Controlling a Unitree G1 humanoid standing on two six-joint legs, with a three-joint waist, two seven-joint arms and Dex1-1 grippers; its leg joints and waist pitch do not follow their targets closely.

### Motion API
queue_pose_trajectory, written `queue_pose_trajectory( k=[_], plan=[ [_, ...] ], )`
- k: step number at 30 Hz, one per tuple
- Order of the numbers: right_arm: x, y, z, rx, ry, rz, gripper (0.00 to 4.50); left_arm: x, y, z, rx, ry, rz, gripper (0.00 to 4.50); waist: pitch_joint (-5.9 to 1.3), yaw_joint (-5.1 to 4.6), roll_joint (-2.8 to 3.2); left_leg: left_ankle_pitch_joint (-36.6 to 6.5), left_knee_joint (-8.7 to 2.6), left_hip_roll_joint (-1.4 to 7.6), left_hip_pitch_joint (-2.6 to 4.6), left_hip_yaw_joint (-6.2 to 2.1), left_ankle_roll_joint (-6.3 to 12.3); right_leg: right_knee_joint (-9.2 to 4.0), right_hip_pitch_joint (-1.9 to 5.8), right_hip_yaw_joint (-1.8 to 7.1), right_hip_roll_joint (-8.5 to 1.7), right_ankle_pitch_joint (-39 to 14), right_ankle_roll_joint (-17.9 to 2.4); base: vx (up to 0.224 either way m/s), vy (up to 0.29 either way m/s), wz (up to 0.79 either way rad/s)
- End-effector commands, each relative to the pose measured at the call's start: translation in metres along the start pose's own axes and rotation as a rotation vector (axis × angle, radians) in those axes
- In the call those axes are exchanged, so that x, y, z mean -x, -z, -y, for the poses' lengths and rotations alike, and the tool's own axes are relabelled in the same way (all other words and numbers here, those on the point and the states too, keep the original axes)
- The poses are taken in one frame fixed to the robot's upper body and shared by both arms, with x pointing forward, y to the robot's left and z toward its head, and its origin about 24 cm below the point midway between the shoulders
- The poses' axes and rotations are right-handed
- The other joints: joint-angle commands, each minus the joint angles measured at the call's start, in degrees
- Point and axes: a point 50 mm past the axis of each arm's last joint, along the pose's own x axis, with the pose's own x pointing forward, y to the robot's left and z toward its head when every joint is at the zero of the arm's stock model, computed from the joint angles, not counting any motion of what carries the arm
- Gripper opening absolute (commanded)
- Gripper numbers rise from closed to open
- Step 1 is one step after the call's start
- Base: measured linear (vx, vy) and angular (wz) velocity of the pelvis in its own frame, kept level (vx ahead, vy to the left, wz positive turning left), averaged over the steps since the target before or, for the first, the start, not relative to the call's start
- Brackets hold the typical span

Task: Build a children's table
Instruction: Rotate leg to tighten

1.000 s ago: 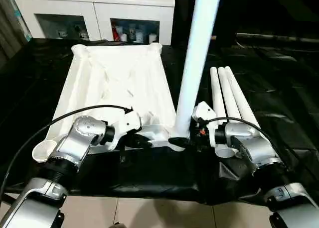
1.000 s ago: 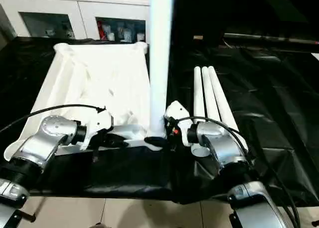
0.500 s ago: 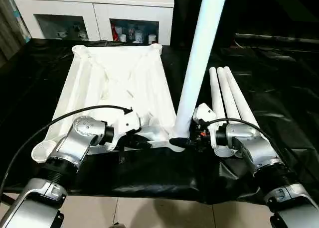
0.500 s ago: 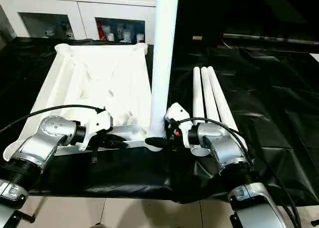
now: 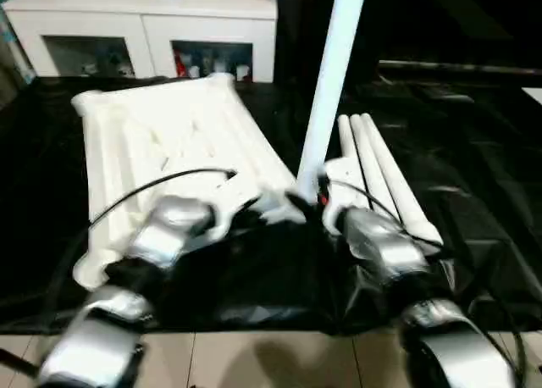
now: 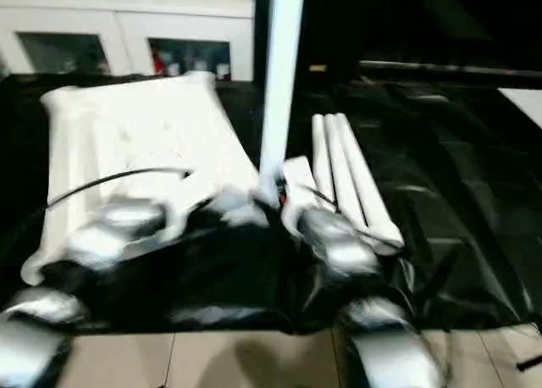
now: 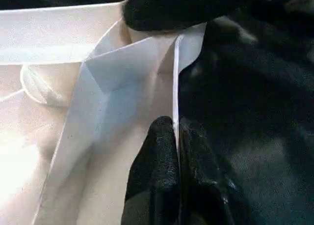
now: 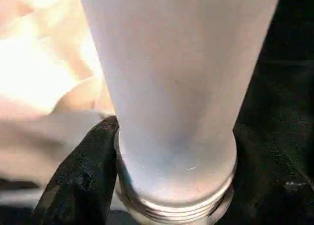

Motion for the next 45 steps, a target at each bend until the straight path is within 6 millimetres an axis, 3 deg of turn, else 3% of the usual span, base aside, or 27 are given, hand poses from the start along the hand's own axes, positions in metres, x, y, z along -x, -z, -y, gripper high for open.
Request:
queue_pose_trajectory(
  k=[1,5,7,10,11,13,16,18,21,27,31,35,41,45],
  plan=[
    [-0.001,0.024,-0.008,-0.039,0.022,-0.093,2.79,-0.010,0.001,0.008,0.037,-0.013,0.004,0.00,-3.07,0.02,-0.14,-19.35,-4.28,1.25,0.58,-1.41,-0.70,-6.30,1.72,2.53,-3.59,-30.07,-5.99,0.000,0.000,0.00],
    [-0.006,0.018,-0.021,0.000,-0.033,-0.059,2.79,-0.014,-0.001,0.014,0.014,0.011,0.001,0.00,-3.16,-0.06,-0.19,-19.42,-4.42,1.31,0.37,-1.38,-0.05,-6.19,1.65,2.63,-3.48,-28.52,-5.93,0.000,0.000,0.00],
    [-0.007,0.013,-0.023,-0.003,-0.057,-0.026,3.35,-0.013,-0.001,0.012,0.009,0.011,-0.002,0.00,-3.28,-0.10,-0.21,-19.92,-4.48,1.36,0.35,-1.39,-0.06,-6.12,1.70,2.64,-3.50,-27.88,-6.21,0.000,0.000,0.00],
    [-0.007,0.003,-0.020,0.024,-0.116,0.018,3.54,-0.006,0.003,0.007,-0.007,0.013,-0.006,0.00,-3.33,-0.14,-0.30,-20.07,-4.46,1.35,0.24,-1.35,0.39,-6.00,1.77,2.71,-3.47,-26.89,-6.83,0.000,0.000,0.00],
    [-0.007,0.003,-0.020,0.024,-0.116,0.018,3.84,-0.006,0.003,0.007,-0.007,0.013,-0.006,0.00,-3.35,-0.13,-0.31,-19.62,-4.50,1.38,0.16,-1.34,0.48,-5.90,1.82,2.75,-3.49,-26.42,-7.12,0.000,0.000,0.00],
    [-0.001,-0.007,-0.014,0.084,-0.248,0.040,3.91,0.003,0.008,0.003,-0.026,0.049,-0.005,0.00,-3.40,-0.01,-0.63,-19.01,-4.41,1.37,0.10,-1.29,0.93,-5.83,1.95,2.75,-3.51,-25.85,-7.38,0.000,0.000,0.00],
    [0.011,-0.013,-0.005,0.157,-0.388,0.041,3.91,0.013,0.014,-0.001,-0.039,0.084,-0.012,0.00,-3.47,0.26,-0.61,-16.82,-4.37,1.47,-0.16,-1.15,2.08,-5.45,2.30,2.92,-3.44,-22.69,-8.04,0.000,0.000,0.00],
    [0.015,-0.015,-0.001,0.179,-0.427,0.039,3.91,0.016,0.015,-0.002,-0.054,0.107,-0.004,0.00,-3.55,0.36,-0.65,-15.37,-4.32,1.63,-0.19,-1.00,2.63,-5.17,2.25,3.11,-3.53,-20.49,-8.97,0.000,0.000,0.00],
    [0.033,-0.013,0.012,0.264,-0.567,-0.011,3.91,0.029,0.020,0.000,-0.082,0.212,0.014,0.00,-3.78,0.78,-0.75,-12.68,-4.16,1.68,-0.45,-0.94,2.99,-4.54,2.79,3.06,-3.38,-16.44,-10.04,0.000,0.000,0.00],
    [0.051,-0.011,0.023,0.332,-0.699,-0.086,3.91,0.044,0.024,0.005,-0.093,0.354,0.023,0.00,-3.94,1.53,-0.46,-8.96,-3.91,2.00,-0.40,-0.58,3.77,-3.18,2.93,3.08,-3.24,-7.62,-13.73,0.000,0.000,0.00],
    [0.052,-0.012,0.024,0.329,-0.710,-0.086,3.91,0.047,0.025,0.007,-0.094,0.387,0.026,0.00,-3.77,1.75,-0.43,-9.89,-4.01,2.06,-0.10,-0.46,3.18,-3.51,2.67,3.19,-3.32,-9.91,-13.56,0.000,0.000,0.00],
    [0.051,-0.015,0.021,0.328,-0.732,-0.082,3.91,0.048,0.026,0.007,-0.096,0.387,0.019,0.00,-3.61,2.28,-0.47,-11.92,-4.22,2.07,0.12,-0.56,1.80,-3.93,2.57,3.26,-3.46,-13.93,-12.08,0.000,0.000,0.00],
    [0.052,-0.011,0.019,0.352,-0.757,-0.109,3.76,0.048,0.026,0.007,-0.099,0.385,0.013,0.00,-3.75,2.46,-0.51,-10.61,-4.19,2.01,-0.02,-0.59,1.60,-3.67,2.71,3.27,-3.39,-12.07,-11.88,0.000,0.000,0.00],
    [0.051,-0.010,0.019,0.354,-0.758,-0.114,3.36,0.049,0.027,0.007,-0.098,0.382,0.011,0.00,-3.73,2.49,-0.51,-10.49,-4.17,1.98,-0.03,-0.56,1.69,-3.67,2.71,3.26,-3.39,-11.81,-12.01,0.000,0.000,0.00]
  ],
)
